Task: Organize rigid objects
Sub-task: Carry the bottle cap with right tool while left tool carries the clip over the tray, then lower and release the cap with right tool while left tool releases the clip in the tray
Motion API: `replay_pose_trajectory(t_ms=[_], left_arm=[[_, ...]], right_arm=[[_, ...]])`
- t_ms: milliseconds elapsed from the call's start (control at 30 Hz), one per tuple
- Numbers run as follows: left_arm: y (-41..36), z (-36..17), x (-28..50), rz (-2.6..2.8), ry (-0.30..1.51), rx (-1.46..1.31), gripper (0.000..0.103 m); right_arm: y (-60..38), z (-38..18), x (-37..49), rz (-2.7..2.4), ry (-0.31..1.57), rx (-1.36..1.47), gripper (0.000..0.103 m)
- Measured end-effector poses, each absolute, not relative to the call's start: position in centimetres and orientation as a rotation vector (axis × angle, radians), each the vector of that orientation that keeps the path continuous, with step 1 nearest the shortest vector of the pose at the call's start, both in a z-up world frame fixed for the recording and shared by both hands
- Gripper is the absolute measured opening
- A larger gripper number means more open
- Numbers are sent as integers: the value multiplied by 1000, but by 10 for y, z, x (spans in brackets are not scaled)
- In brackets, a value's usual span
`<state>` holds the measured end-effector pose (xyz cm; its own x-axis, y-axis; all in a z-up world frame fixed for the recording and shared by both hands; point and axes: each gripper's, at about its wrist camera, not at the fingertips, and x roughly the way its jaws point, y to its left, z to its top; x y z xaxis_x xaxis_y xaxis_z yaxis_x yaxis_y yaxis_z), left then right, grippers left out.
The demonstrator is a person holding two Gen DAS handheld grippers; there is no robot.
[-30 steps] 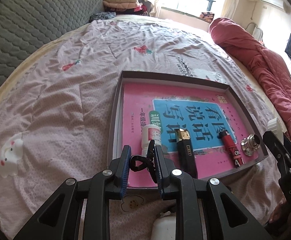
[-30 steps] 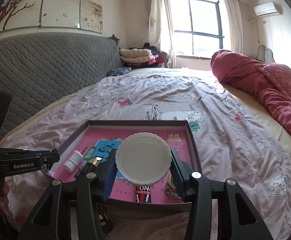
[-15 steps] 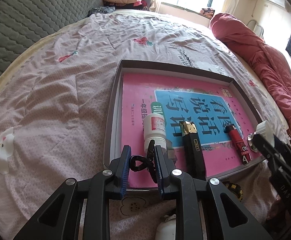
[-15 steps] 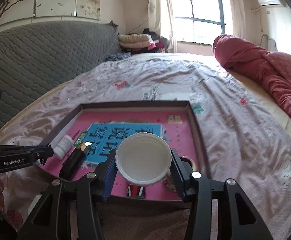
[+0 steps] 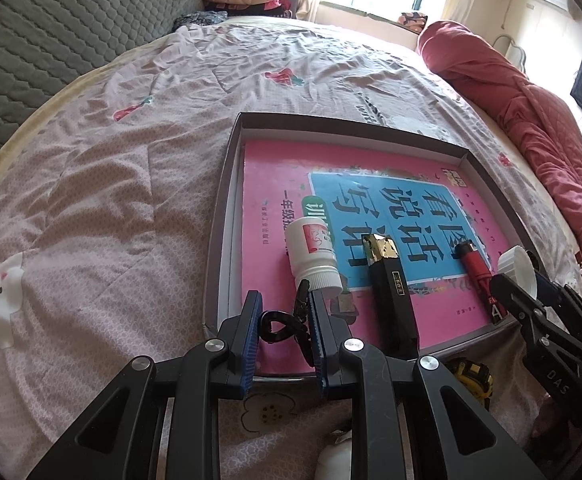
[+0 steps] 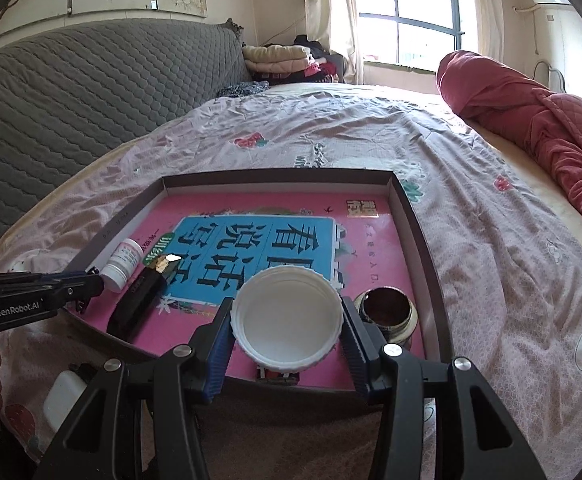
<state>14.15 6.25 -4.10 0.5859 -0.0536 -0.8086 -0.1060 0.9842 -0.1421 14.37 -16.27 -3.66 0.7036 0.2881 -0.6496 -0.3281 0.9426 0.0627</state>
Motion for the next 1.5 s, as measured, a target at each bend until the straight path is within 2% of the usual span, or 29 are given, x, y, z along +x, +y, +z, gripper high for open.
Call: replay_pose_trajectory(t_ms=[1500], left_arm=[[57,-44,147,20,967,-151,24]], right_arm=[[-160,-38,143,322,715,-97,50]])
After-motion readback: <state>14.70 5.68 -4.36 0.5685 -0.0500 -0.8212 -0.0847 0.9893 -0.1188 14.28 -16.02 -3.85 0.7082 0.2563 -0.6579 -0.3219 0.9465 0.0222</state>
